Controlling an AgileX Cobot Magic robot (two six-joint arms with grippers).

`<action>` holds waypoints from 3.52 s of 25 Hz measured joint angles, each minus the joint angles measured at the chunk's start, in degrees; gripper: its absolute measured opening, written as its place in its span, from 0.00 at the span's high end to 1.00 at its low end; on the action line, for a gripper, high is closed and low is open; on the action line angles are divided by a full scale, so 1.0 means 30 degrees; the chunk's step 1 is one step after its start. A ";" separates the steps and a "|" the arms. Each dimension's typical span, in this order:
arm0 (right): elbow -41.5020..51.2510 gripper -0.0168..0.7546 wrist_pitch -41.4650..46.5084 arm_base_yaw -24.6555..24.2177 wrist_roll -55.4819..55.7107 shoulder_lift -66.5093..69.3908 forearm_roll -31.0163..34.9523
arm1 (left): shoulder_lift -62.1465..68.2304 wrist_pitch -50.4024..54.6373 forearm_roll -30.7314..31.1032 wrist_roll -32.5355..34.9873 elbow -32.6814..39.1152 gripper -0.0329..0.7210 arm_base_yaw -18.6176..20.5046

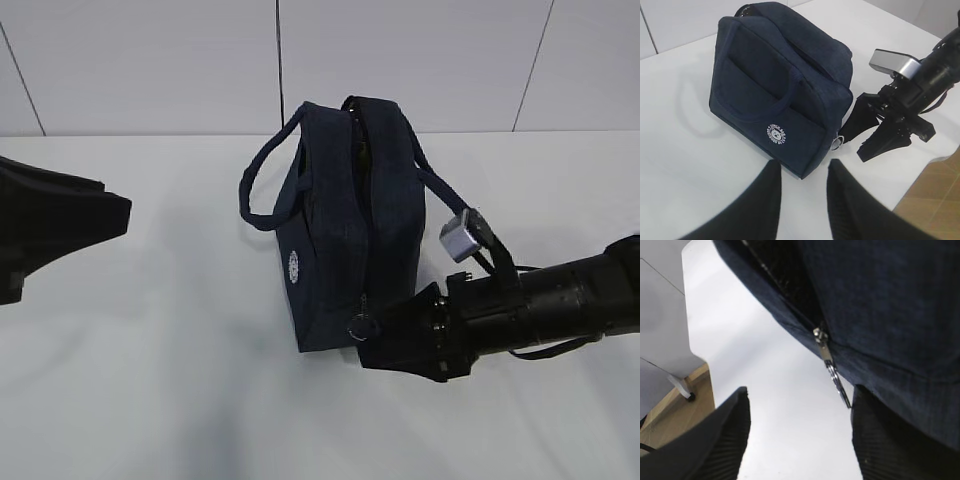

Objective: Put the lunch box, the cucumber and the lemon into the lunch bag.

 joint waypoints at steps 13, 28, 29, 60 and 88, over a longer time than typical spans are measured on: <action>0.0000 0.39 -0.2181 0.1835 -0.0876 0.0000 0.2602 | 0.0000 0.0000 0.0000 0.0000 0.0000 0.66 0.0000; 0.0000 0.97 -0.2292 0.1835 -0.0876 0.0359 0.2858 | 0.0000 -0.0032 0.0000 0.0000 0.0000 0.66 0.0000; 0.0000 0.97 -0.2292 0.1835 -0.0876 0.0359 0.2854 | 0.0000 -0.0032 0.0000 0.0000 0.0000 0.66 0.0000; 0.0000 0.97 -0.0287 0.1835 0.5395 -0.4442 -0.0585 | 0.0898 -0.0155 0.0000 0.0000 0.0000 0.66 0.0000; -0.1483 0.97 -0.5402 0.1835 0.5955 -0.8643 0.0406 | 0.4894 0.0743 -0.0550 0.0000 0.0000 0.65 0.0000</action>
